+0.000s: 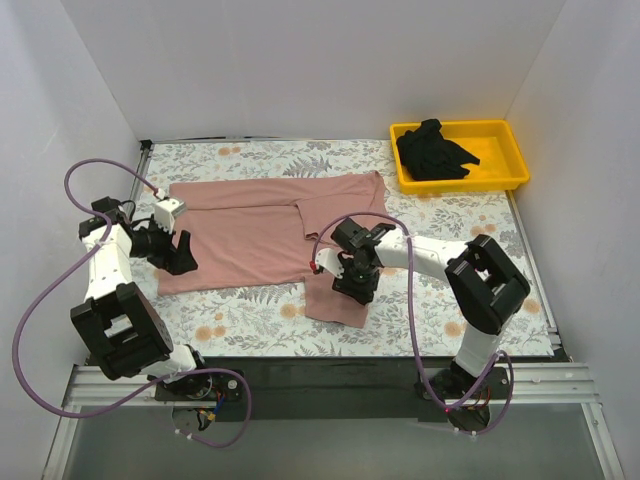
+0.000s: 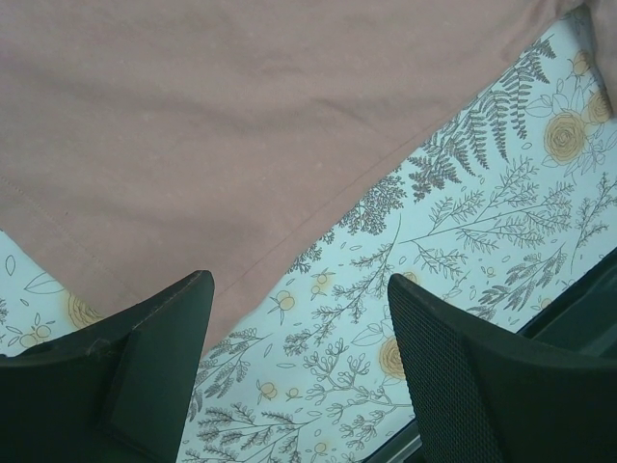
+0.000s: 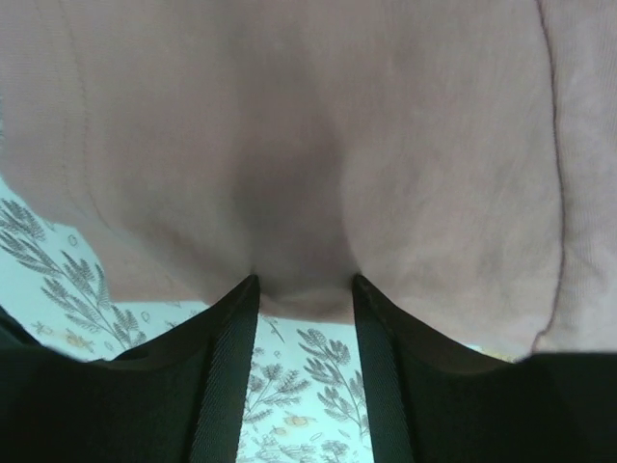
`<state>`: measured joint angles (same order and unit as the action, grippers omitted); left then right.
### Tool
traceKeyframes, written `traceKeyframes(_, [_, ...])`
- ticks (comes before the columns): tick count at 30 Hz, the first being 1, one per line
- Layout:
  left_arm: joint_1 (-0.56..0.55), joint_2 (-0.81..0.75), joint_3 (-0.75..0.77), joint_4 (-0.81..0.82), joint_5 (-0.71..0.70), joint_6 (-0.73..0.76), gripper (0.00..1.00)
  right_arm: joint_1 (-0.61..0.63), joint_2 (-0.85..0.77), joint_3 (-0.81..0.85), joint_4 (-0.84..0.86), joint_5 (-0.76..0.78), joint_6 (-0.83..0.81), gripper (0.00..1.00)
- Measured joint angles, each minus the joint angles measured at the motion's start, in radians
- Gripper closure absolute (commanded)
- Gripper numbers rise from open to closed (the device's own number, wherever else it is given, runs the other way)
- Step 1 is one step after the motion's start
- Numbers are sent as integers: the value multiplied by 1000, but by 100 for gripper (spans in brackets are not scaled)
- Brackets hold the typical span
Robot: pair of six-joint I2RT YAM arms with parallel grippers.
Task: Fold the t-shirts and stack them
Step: Fold the tshirt
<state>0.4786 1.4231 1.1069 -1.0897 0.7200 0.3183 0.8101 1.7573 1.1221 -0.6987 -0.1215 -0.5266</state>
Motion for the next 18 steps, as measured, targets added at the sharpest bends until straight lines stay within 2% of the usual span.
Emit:
traceKeyframes(2, [0, 0, 0, -2, -3, 1, 28, 0, 10, -6, 22, 16, 2, 54])
traceKeyframes(4, [0, 0, 0, -2, -6, 9, 28, 2, 2, -19, 40, 32, 0, 64])
traceKeyframes(5, [0, -1, -2, -3, -9, 18, 29, 3, -5, -32, 57, 47, 1, 81])
traceKeyframes(7, [0, -9, -12, -8, -20, 50, 30, 3, -29, -63, 87, 60, -1, 98])
traceKeyframes(11, [0, -56, -71, -35, -65, 153, 34, 2, -90, -134, 134, 85, -3, 99])
traceKeyframes(15, [-19, -106, -146, -53, -130, 268, 44, -16, -116, -159, 117, 96, -20, 99])
traceKeyframes(16, [-32, -116, -167, -48, -150, 290, 50, -23, -116, -159, 112, 93, -24, 99])
traceKeyframes(18, [-59, -136, -210, -31, -190, 325, 52, -37, -117, -159, 100, 88, -31, 99])
